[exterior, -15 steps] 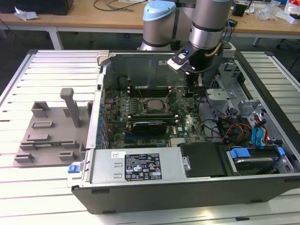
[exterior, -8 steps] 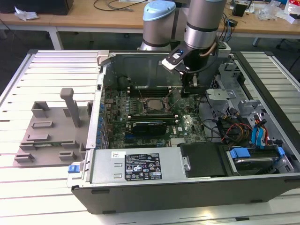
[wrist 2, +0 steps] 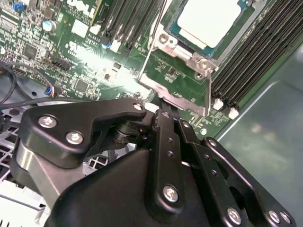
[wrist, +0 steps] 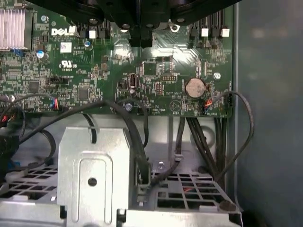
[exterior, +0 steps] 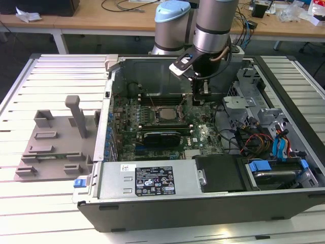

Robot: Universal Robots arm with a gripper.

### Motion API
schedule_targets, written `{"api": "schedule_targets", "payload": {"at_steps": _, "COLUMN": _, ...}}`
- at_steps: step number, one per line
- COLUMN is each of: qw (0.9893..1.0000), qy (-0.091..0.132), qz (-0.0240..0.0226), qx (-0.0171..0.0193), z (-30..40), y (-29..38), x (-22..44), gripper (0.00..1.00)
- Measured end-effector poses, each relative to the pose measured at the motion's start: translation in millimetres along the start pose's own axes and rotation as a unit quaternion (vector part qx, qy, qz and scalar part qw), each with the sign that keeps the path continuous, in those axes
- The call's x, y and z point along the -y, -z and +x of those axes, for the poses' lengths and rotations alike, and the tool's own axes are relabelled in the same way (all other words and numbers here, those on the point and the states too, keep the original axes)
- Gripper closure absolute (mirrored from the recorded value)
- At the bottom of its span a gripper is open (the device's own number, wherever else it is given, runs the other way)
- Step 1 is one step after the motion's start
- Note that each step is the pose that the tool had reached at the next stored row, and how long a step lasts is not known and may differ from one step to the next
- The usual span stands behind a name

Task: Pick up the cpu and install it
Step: 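Close the cpu cover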

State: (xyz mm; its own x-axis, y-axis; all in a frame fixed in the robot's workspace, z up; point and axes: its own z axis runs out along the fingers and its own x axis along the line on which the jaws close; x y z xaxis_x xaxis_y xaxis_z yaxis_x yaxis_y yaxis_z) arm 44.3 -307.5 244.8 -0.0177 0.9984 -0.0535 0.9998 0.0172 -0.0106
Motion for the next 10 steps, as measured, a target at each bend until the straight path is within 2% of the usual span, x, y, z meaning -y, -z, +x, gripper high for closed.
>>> {"api": "schedule_targets", "payload": {"at_steps": 7, "qw": 1.0, "qy": 0.0, "qz": 0.0, "qx": 0.0, "z": 0.2, "y": -0.3, "x": 11.4, "gripper": 0.89}}
{"api": "schedule_targets", "payload": {"at_steps": 10, "qw": 1.0, "qy": 0.0, "qz": 0.0, "qx": -0.0001, "z": 0.4, "y": -0.7, "x": 20.0, "gripper": 0.89}}
